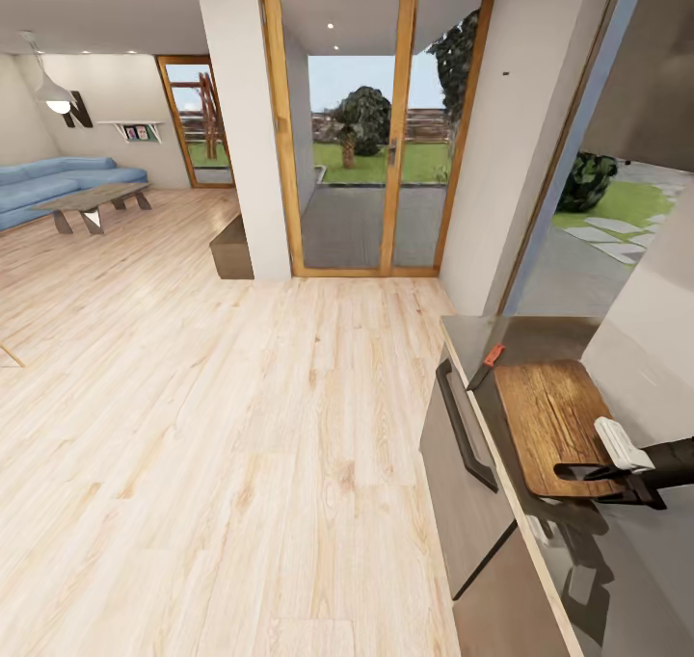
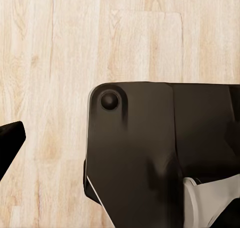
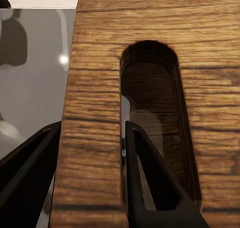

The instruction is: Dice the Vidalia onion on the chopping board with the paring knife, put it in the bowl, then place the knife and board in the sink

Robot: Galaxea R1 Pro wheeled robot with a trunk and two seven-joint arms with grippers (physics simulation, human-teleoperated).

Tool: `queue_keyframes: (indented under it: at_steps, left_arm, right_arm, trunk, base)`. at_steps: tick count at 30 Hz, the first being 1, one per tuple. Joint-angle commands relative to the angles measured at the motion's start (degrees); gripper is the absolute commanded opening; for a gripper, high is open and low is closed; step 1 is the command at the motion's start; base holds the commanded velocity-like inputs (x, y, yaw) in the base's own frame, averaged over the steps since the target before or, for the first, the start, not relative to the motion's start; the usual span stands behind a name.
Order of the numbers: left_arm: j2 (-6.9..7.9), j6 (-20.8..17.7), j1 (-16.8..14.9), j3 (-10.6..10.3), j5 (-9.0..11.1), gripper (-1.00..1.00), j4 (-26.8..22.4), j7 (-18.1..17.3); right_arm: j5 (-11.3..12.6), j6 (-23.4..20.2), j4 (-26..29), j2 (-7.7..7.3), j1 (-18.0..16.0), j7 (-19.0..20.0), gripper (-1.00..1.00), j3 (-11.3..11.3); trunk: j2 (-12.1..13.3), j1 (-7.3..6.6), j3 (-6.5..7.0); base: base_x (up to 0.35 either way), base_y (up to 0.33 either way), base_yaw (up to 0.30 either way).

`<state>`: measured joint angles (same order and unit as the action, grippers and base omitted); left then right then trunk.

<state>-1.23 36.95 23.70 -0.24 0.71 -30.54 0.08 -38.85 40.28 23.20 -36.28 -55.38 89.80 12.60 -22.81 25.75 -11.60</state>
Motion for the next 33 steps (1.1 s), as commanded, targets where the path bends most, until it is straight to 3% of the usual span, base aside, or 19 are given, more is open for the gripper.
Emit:
queue_keyframes:
  at_steps: [1, 7, 8, 27, 31, 33]
  left_arm:
    - [0.00, 0.1, 0.0, 0.0, 0.1, 1.00, -0.1, 0.0]
    - [0.00, 0.1, 0.0, 0.0, 0.1, 1.00, -0.1, 0.0]
    - [0.00, 0.1, 0.0, 0.0, 0.1, 1.00, -0.1, 0.0]
    - [0.00, 0.1, 0.0, 0.0, 0.1, 1.00, 0.3, 0.0]
    - [0.00, 0.1, 0.0, 0.0, 0.1, 1.00, 0.3, 0.0]
    - [0.00, 0.1, 0.0, 0.0, 0.1, 1.00, 0.3, 0.0]
  right_arm:
    - [-0.4, 0.3, 0.0, 0.19, -0.1, 0.2, -1.00, 0.5]
    - [-0.4, 0.3, 0.0, 0.32, -0.1, 0.2, -1.00, 0.5]
    - [-0.4, 0.3, 0.0, 0.32, -0.1, 0.2, 1.00, 0.5]
    - [-0.3, 0.1, 0.2, 0.24, -0.1, 0.2, 1.00, 0.9]
    - [6.4, -5.7, 1.7, 0.02, -0.1, 0.2, 1.00, 1.4]
    - [12.3, -12.3, 5.6, -0.11, -0.1, 0.2, 1.00, 1.4]
  trunk:
    - [-0.1, 0.03, -0.10]
    - [-0.1, 0.03, -0.10]
    - [-0.1, 0.03, -0.10]
    - [-0.1, 0.03, -0.10]
    - [-0.1, 0.03, -0.10]
    - [-0.1, 0.03, -0.10]
  base:
    - [0.000, 0.000, 0.000]
    - [0.000, 0.000, 0.000]
    - [0.000, 0.000, 0.000]
    - [0.000, 0.000, 0.000]
    - [0.000, 0.000, 0.000]
    - [0.000, 0.000, 0.000]
